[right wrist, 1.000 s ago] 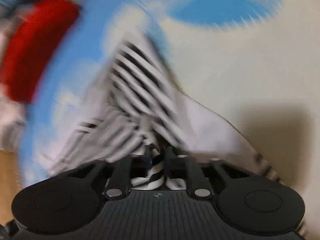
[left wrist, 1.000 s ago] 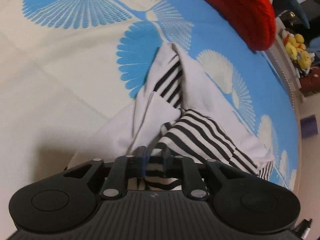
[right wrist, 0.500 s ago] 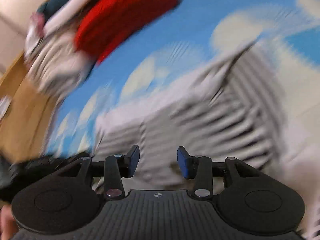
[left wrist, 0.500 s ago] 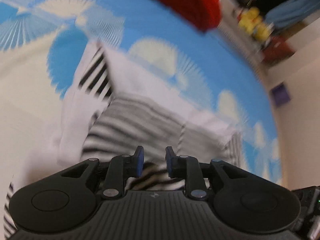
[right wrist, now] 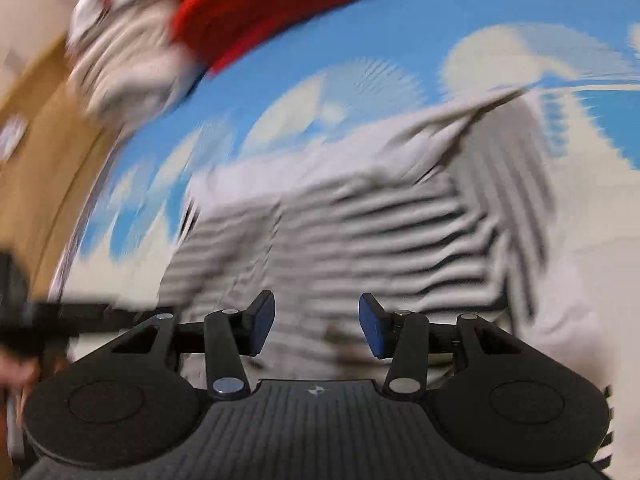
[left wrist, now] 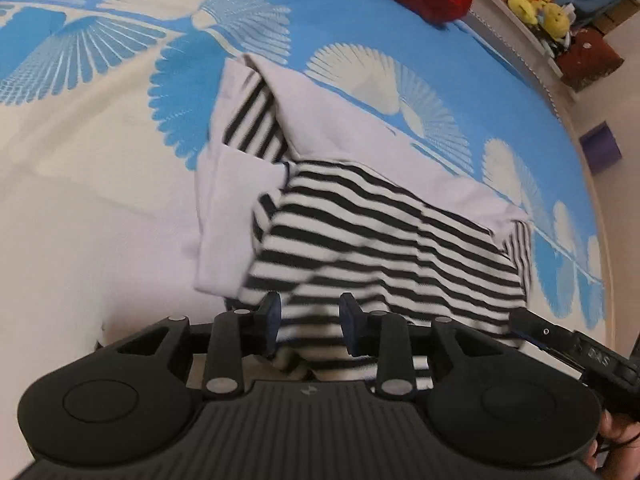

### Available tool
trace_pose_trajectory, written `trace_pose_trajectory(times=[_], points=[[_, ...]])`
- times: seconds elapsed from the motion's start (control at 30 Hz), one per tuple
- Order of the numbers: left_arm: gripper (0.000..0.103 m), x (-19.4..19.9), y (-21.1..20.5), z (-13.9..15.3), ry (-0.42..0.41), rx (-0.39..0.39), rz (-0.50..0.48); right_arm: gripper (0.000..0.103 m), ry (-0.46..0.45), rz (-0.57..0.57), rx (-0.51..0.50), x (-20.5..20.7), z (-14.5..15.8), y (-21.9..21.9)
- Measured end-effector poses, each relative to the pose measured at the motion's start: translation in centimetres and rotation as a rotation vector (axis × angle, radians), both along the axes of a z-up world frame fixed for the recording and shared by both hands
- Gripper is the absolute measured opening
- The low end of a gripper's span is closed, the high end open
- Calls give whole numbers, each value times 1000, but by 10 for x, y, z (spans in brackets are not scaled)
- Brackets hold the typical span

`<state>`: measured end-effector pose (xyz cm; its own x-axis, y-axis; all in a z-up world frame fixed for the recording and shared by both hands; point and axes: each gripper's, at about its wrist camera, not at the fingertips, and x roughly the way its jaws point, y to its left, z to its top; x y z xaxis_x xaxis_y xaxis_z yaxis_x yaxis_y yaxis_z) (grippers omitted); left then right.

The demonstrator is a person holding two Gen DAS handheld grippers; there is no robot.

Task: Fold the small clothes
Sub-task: 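Open both tools and release the folded shirt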

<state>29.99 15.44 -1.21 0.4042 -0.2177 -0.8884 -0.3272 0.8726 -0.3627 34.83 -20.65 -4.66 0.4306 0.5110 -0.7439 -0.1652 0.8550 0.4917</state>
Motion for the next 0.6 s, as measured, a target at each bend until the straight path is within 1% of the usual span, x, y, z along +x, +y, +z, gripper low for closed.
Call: trace_pose_trajectory(times=[0.03,0.07,0.1,0.13,0.2,0.27,0.33,0.37,0.4,0.43,0.47,0.53,0.6], points=[[35,4,-1,-7,28,16,6,49,22,-41,-57,5,-6,-4],[34,5,0,-17,61,26,7,49,65,-76,-130,10,-17,-8],[30,7,2,-26,88,24,12,49,112,-95,-188,12,-27,-11],[28,10,5,-29,97,14,23,49,132,-102,-203,12,-32,-14],[28,13,8,-19,59,7,13,49,113,-117,-162,12,-26,-21],[28,16,9,-6,13,39,-9,49,63,-131,-97,9,-17,-24],[28,19,10,0,-30,62,-18,49,35,-170,-62,7,-15,-28],[28,22,11,-5,-19,72,-18,49,43,-191,-60,10,-17,-27],[28,25,13,-12,15,84,-19,49,73,-211,-65,13,-24,-31],[28,27,14,-20,43,89,-22,49,112,-227,-87,17,-34,-31],[28,28,16,-24,52,81,-19,48,153,-244,-131,20,-43,-33],[28,28,16,-18,43,68,-20,47,155,-253,-113,23,-44,-33],[28,28,18,-5,5,65,-40,48,118,-257,-79,25,-34,-32]])
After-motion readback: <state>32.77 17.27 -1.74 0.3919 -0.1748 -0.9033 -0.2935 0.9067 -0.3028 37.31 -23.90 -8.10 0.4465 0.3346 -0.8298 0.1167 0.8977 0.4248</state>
